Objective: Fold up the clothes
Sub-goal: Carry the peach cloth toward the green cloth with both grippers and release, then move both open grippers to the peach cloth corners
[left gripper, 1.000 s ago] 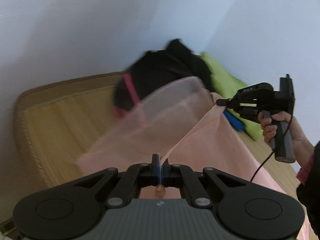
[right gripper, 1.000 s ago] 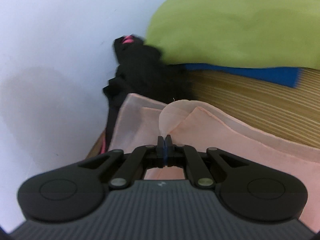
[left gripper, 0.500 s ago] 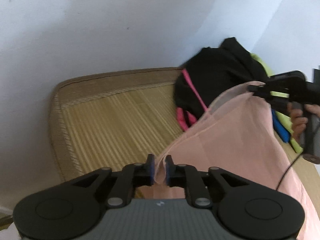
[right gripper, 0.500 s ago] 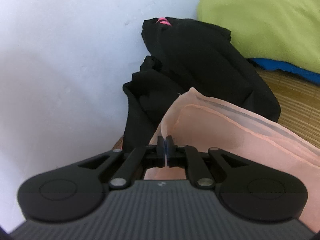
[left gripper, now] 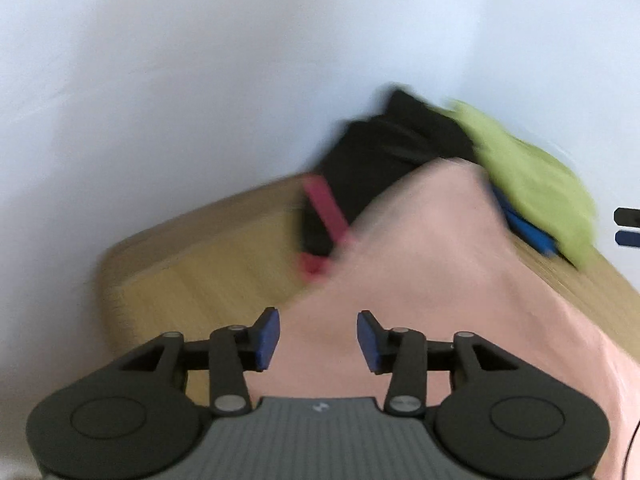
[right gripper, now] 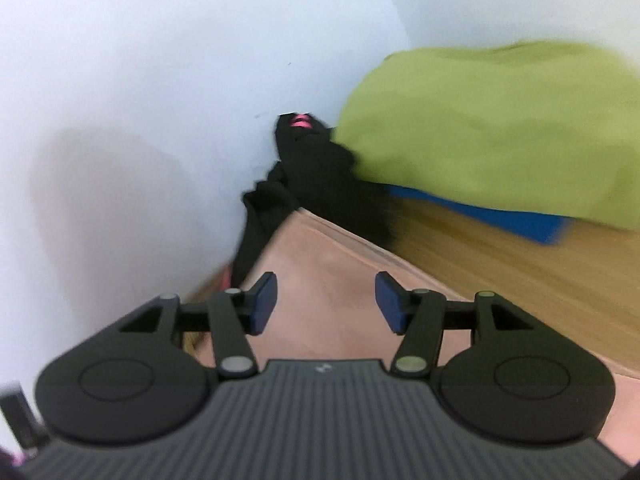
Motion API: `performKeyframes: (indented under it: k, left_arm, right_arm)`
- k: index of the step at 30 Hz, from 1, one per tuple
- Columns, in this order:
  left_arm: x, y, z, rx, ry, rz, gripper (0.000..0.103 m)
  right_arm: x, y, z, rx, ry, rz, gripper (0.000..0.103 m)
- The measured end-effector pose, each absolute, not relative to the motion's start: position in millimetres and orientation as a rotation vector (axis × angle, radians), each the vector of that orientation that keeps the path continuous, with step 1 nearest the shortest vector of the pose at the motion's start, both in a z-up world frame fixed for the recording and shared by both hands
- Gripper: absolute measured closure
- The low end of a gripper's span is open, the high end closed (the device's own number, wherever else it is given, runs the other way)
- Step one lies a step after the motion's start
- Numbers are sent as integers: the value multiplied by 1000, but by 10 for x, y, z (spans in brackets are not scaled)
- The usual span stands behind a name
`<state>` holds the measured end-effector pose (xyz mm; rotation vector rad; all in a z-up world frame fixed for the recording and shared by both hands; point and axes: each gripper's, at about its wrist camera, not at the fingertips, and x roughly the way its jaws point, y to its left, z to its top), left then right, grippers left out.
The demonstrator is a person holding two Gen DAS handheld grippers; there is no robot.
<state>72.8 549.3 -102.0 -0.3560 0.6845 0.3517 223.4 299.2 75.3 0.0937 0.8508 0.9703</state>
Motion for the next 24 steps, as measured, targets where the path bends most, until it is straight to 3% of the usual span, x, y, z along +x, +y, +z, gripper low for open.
performKeyframes:
  k: [7, 14, 24]
  left_arm:
    - [1046, 4112, -994, -291, 778, -38, 52]
    - [1148, 2592, -973, -153, 867, -377, 52]
    - [565, 604, -997, -33, 917, -641, 53]
  right_arm:
    - [1601, 788, 954, 24, 844, 655, 46]
    - [723, -1428, 562, 332, 965, 220, 45]
    - [-221, -2829, -226, 605, 1142, 300, 45]
